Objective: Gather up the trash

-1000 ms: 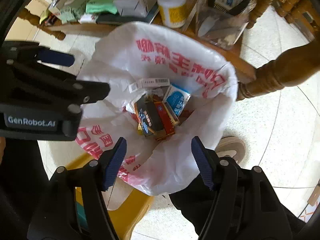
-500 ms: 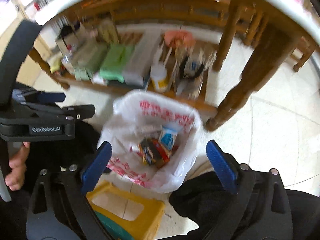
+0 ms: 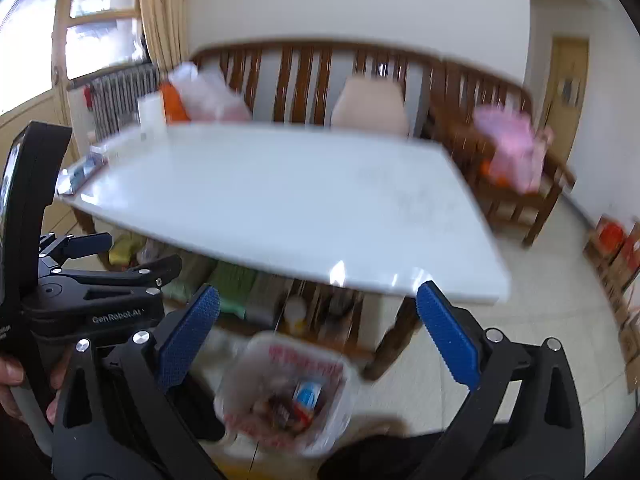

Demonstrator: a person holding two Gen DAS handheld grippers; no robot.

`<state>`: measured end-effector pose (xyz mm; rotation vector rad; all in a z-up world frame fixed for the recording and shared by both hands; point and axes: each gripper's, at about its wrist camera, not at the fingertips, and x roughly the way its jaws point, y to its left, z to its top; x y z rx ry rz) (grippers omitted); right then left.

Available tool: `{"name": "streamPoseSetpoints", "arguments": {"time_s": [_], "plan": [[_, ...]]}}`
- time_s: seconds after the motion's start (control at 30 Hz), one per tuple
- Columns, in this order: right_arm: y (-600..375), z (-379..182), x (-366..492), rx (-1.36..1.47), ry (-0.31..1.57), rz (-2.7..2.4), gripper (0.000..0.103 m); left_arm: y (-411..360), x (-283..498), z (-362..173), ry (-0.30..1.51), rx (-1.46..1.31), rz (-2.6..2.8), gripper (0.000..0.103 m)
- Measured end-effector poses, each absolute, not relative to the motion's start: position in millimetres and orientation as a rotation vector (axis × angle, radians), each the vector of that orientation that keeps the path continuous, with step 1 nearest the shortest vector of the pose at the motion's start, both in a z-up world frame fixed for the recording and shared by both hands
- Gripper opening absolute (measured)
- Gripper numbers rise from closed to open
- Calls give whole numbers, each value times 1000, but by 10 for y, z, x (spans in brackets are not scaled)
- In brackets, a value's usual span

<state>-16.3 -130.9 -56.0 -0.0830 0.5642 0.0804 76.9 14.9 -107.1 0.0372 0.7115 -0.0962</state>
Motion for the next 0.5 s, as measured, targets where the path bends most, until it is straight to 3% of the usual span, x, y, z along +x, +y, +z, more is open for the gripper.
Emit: {"name": "streamPoseSetpoints", "arguments": {"time_s": [0.5], "plan": [[-1358, 136, -629, -7, 322, 3, 97, 92, 260, -245, 458, 31, -61, 95]]}}
